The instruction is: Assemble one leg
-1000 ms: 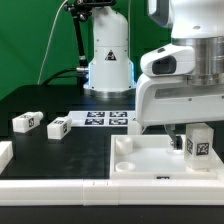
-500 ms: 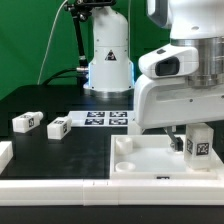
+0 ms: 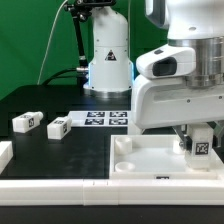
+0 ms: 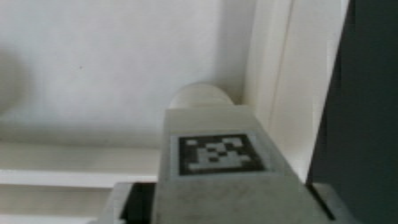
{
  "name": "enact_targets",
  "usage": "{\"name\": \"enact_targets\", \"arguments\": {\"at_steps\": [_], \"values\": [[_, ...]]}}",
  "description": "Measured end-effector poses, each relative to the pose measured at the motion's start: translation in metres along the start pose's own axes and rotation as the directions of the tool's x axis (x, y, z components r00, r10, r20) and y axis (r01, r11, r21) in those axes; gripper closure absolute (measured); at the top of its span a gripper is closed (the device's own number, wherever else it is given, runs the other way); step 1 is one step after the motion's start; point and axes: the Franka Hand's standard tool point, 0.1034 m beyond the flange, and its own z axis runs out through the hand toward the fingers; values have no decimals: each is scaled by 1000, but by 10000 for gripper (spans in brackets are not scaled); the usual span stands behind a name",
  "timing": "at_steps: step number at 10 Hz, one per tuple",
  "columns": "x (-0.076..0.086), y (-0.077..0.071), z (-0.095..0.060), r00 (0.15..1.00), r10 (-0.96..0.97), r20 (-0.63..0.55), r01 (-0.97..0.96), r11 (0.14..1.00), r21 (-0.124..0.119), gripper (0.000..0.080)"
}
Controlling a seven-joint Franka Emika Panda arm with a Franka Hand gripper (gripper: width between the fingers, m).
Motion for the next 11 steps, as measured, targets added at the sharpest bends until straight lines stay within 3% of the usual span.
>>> {"name": "enact_targets", "arguments": {"at_steps": [3,6,8,11], "values": [[0,0,0,999,40,0,-40,999,3,510],[-2,2,1,892,451,9,-451,892,11,510],[-5,2,3,714,700,16,-700,714,10,509],[-6,0,4,398,917,29,-917,397,34,509]]}}
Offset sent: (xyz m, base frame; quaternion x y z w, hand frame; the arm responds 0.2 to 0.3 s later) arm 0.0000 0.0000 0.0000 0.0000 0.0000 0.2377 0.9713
